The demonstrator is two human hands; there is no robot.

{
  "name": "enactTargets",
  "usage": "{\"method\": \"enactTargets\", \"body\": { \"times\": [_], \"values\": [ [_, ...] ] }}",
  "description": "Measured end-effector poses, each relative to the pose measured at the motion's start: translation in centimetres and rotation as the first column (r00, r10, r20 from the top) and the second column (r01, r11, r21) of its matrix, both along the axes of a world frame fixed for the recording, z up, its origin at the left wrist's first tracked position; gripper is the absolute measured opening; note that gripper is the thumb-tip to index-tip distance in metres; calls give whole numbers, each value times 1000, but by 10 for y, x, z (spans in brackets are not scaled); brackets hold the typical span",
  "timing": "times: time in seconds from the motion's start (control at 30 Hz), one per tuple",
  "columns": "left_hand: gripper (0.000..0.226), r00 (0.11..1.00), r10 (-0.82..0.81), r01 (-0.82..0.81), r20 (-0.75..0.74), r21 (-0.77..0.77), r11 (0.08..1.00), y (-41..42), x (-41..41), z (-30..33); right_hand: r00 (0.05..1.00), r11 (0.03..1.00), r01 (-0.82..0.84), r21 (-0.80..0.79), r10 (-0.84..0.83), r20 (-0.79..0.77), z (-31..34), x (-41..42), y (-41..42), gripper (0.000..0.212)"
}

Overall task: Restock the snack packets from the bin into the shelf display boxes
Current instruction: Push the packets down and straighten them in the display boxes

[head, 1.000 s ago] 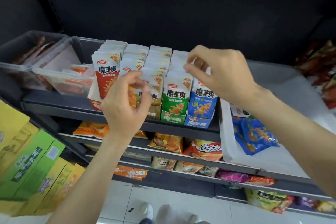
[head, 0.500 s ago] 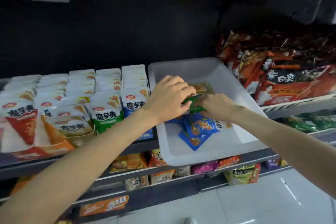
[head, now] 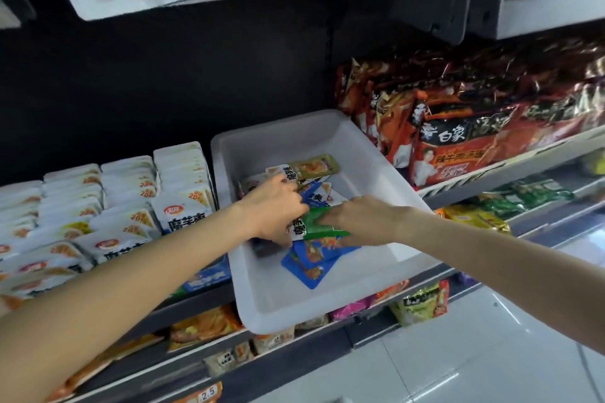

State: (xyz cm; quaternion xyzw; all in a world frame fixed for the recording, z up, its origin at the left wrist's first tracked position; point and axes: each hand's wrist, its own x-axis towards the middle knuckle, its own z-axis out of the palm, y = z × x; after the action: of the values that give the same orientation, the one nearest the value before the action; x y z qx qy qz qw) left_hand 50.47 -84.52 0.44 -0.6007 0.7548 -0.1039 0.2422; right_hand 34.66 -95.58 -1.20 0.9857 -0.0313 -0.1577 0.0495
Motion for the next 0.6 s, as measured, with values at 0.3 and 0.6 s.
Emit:
{"method": "enactTargets", "body": {
  "times": [0.3, 0.6],
  "values": [
    [9, 871, -439, 107, -223, -784, 612, 15, 6, 24, 761, 985, 96, 144, -166, 628, 38, 2, 11, 24],
    [54, -86, -262, -669, -961, -139, 730, 73, -6, 52, 462, 266, -268, 926, -808, 366, 92, 9, 51, 14]
  ]
}}
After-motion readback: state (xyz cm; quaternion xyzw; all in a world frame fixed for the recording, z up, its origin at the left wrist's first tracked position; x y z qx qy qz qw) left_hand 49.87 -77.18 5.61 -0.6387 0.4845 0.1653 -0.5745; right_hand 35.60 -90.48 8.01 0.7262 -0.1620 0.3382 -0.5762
